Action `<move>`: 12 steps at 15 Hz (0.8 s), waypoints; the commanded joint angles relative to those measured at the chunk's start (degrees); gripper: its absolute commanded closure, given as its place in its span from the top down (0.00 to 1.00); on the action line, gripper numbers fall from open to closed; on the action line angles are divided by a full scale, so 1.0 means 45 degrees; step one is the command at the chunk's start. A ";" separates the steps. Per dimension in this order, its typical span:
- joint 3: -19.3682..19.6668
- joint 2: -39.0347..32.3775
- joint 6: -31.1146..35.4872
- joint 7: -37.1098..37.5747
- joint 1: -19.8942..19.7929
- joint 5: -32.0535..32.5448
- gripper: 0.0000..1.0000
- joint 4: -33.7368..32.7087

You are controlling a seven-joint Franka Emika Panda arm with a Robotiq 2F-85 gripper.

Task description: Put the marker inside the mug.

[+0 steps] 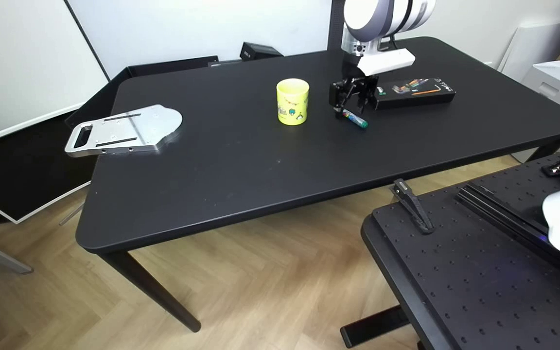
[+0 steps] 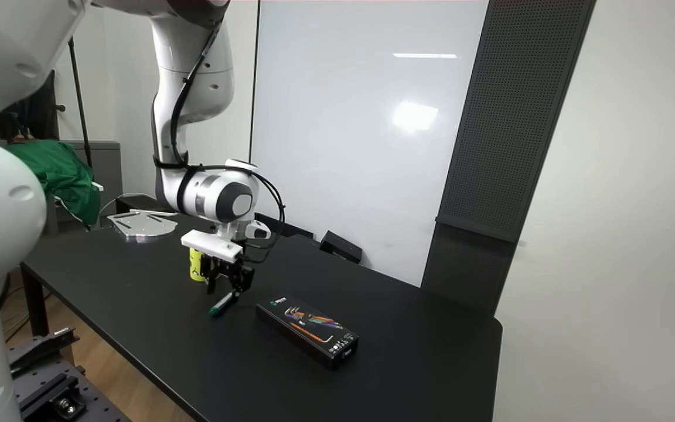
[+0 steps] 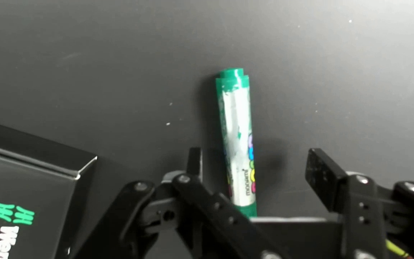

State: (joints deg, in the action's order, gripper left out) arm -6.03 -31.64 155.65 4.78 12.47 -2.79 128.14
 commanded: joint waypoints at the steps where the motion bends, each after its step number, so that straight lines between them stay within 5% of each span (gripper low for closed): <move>1: 0.0100 -0.0144 0.0027 0.0557 0.0022 -0.0031 0.45 -0.0224; 5: 0.0207 -0.0087 -0.0121 0.1013 -0.0046 -0.0323 0.19 -0.0387; 8: -0.0405 -0.0088 -0.0942 0.1058 -0.0904 -0.1781 0.01 -0.0833; 12: -0.0519 0.0020 -0.2409 0.1331 -0.1621 -0.3360 0.05 -0.1544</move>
State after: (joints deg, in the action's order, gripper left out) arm -7.30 -31.66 150.22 7.87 7.92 -14.12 124.49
